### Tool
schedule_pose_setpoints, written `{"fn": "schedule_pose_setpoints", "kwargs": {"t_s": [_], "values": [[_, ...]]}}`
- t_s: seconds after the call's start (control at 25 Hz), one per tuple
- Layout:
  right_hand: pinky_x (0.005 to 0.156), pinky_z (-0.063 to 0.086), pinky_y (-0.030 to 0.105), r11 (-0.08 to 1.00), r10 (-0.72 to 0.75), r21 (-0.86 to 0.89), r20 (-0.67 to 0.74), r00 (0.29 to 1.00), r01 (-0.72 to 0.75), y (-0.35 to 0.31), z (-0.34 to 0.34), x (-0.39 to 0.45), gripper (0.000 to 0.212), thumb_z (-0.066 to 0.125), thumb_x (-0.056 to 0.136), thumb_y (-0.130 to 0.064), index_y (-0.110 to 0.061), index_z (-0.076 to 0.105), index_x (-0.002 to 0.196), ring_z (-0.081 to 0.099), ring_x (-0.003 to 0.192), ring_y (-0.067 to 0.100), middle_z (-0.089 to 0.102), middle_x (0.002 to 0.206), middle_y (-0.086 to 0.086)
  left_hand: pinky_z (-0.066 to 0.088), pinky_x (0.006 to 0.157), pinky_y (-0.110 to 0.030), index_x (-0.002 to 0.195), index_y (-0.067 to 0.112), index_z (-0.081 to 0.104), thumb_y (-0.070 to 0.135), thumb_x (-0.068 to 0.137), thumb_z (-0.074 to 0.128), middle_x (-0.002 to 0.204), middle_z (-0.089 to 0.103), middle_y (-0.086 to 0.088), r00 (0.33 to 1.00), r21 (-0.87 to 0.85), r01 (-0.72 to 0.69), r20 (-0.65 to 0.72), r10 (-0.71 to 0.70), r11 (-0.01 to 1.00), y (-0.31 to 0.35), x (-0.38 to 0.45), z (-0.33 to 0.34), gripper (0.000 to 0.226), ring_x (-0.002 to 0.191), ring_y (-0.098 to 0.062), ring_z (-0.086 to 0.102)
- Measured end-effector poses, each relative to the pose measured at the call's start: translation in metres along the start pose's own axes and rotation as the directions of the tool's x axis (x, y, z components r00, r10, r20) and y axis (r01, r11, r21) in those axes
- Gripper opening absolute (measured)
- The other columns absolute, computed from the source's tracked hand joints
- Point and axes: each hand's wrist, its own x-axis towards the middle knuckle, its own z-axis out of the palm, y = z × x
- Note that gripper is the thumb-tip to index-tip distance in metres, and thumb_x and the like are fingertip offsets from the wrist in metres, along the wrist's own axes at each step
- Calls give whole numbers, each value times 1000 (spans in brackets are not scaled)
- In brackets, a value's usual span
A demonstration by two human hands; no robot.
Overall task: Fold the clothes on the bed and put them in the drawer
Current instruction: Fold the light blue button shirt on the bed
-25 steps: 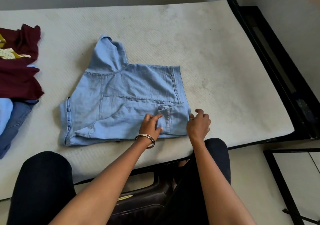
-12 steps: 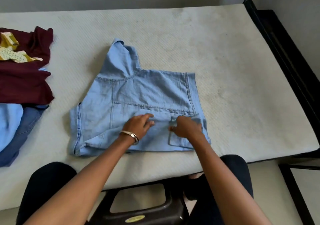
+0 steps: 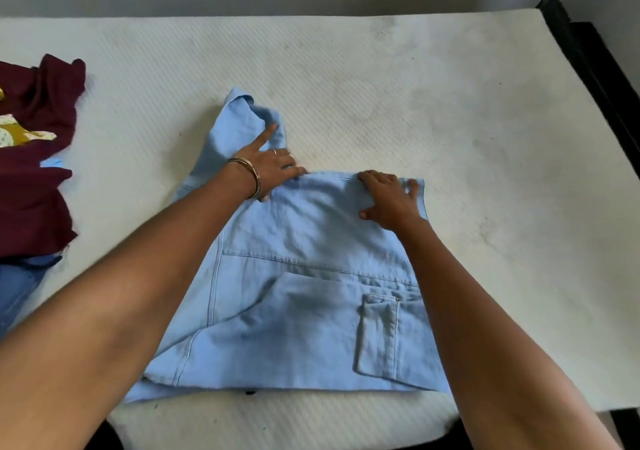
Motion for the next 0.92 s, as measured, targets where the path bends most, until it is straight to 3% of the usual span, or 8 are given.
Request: {"fn": "schedule_pose_setpoints", "kwargs": {"t_s": [0.08,0.2,0.44,0.52,0.56,0.68,0.84,0.92], "values": [[109,13,61,996,36,-83,-23,999,-37,16,-3,2,61,70,84,-43,-23,46,136,36,132,24,48,136,2,-14,112,-58,137,22,39,53,83,61,129,54,5,999,85,-31,16,30,996,-9,3,-6,67,130,-16,44],[105,20,58,974,55,-213,-114,992,-79,34,-22,-1,28,65,90,-36,-18,64,111,42,122,25,58,115,4,-1,119,-51,123,23,52,60,87,51,119,62,4,998,195,-68,30,63,978,-38,-9,-13,51,124,-18,49],[81,33,43,973,43,-207,-278,960,-104,24,-29,-30,13,66,85,-9,-10,62,98,54,105,30,60,103,7,-1,120,-45,110,23,64,63,90,43,105,69,-2,988,320,-152,16,155,935,-42,-60,-49,50,112,-19,59],[72,28,38,975,32,-193,-355,934,-106,25,-28,-55,23,71,73,1,-12,60,89,58,89,32,62,89,6,21,115,-41,115,18,59,56,94,39,103,69,-6,981,256,-185,-12,194,949,-22,-91,-60,47,101,-23,64],[70,27,38,977,14,-192,-392,920,-97,26,-26,-72,27,72,68,5,-11,60,86,58,83,32,61,84,6,37,102,-38,120,17,53,53,96,38,104,68,-7,980,194,-193,-14,200,962,-10,-107,-63,46,98,-25,65],[65,30,37,985,-27,-164,-426,904,-48,27,-7,-121,33,71,61,12,-12,61,81,56,74,31,59,77,6,42,71,-32,138,25,35,48,97,39,116,63,-9,993,-43,-112,28,113,993,32,-151,-49,47,102,-30,63],[65,38,38,995,96,8,-363,927,-100,19,18,-166,25,71,65,8,-11,67,80,60,78,34,65,78,7,43,73,-35,151,27,17,32,100,39,120,61,-9,996,-223,43,84,-24,974,100,-183,-28,56,104,-30,62],[72,43,42,984,168,98,-294,941,-146,13,26,-178,21,63,72,8,-7,70,86,60,93,38,70,95,12,47,78,-37,154,23,7,21,99,41,123,60,-7,989,-270,108,127,-76,957,133,-192,-22,65,108,-29,61]]}}
